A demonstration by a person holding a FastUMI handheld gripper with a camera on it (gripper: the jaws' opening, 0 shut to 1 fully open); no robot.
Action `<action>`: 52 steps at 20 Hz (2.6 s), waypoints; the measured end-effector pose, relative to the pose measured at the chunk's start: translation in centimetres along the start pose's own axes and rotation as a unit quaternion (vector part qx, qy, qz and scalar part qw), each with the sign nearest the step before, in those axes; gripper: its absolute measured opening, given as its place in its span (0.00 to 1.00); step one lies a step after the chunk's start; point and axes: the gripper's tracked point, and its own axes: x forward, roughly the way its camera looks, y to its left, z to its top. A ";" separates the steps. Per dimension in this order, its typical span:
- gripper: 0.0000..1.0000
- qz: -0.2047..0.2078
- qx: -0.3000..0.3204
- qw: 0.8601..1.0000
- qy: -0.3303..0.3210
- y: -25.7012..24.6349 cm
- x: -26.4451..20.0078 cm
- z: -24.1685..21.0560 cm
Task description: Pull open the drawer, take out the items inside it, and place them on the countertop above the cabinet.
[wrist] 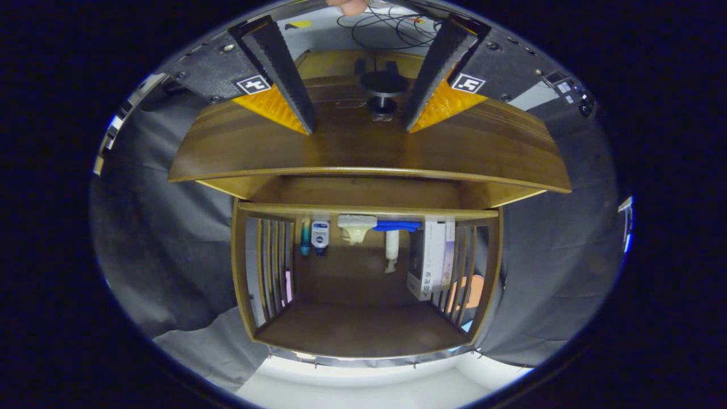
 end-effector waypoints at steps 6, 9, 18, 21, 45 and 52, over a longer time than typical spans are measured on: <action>1.00 0.001 0.006 1.000 -0.006 0.1 0.7 0.3; 1.00 0.000 0.007 1.000 -0.005 0.4 1.6 0.5; 1.00 -0.008 0.017 1.000 -0.003 0.9 6.6 2.2; 1.00 -0.009 0.023 1.000 -0.002 1.0 8.5 2.5; 1.00 -0.004 0.054 0.999 -0.005 1.2 16.6 4.0; 1.00 0.047 0.043 0.998 -0.001 2.2 14.3 4.0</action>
